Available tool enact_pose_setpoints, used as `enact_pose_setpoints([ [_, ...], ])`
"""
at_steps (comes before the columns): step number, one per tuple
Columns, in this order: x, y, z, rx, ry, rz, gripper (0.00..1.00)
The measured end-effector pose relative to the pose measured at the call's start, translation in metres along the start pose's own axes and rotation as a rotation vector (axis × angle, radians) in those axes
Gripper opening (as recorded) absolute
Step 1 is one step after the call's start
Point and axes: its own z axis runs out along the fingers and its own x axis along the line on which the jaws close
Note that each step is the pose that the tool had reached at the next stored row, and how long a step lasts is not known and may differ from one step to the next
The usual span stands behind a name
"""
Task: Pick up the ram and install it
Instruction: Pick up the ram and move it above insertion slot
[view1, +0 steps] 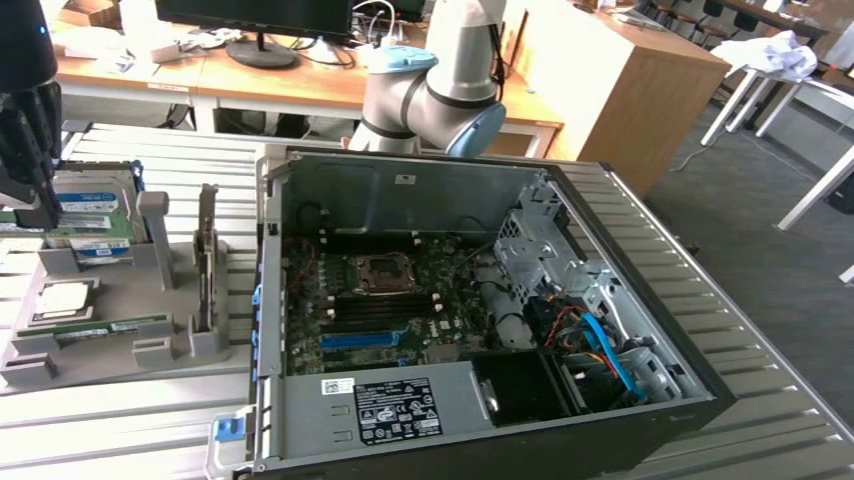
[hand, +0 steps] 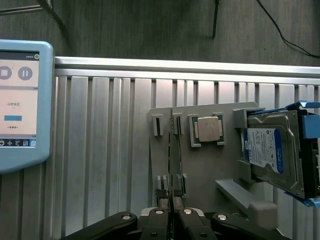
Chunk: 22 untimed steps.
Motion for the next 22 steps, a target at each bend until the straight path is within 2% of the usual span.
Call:
enact_pose_setpoints([
  [14, 0.0, 0.0005, -0.0123, 0.0, 0.0, 0.0, 0.13],
  [22, 0.0, 0.0001, -0.0131, -0.0001, 0.0001, 0.0, 0.13],
])
